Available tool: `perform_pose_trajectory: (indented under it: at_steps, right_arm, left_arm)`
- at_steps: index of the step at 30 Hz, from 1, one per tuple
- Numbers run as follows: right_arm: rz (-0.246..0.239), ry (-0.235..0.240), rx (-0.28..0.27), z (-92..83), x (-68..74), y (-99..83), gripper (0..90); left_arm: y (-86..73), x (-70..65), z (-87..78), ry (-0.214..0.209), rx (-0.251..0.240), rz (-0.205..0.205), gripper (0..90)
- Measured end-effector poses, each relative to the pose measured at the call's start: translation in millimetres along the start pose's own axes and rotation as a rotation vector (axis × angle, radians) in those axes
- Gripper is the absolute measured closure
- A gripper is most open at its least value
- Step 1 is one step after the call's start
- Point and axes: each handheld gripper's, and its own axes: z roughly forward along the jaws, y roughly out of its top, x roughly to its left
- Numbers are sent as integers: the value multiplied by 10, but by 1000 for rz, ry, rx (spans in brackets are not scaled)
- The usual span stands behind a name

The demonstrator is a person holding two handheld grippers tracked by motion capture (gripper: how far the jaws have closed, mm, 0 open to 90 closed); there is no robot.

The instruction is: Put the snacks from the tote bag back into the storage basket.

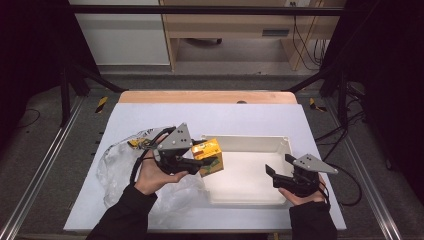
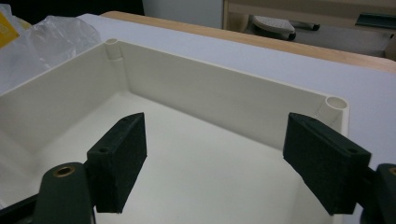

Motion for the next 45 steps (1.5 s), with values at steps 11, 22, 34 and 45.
perform_pose_trajectory:
  at_steps: [11,22,34,45]
  right_arm:
    - [-1,2,-1,1,0,-1,218]
    - [0,7,0,8,3,-3,218]
    - [-2,9,4,19,7,-8,218]
    - [-4,8,4,25,12,-10,218]
  left_arm:
    - [-51,55,202,-74,34,41,507]
    - [-118,77,402,-119,65,63,507]
    - [-249,88,544,-198,90,67,506]
    - [-351,112,634,-229,122,71,506]
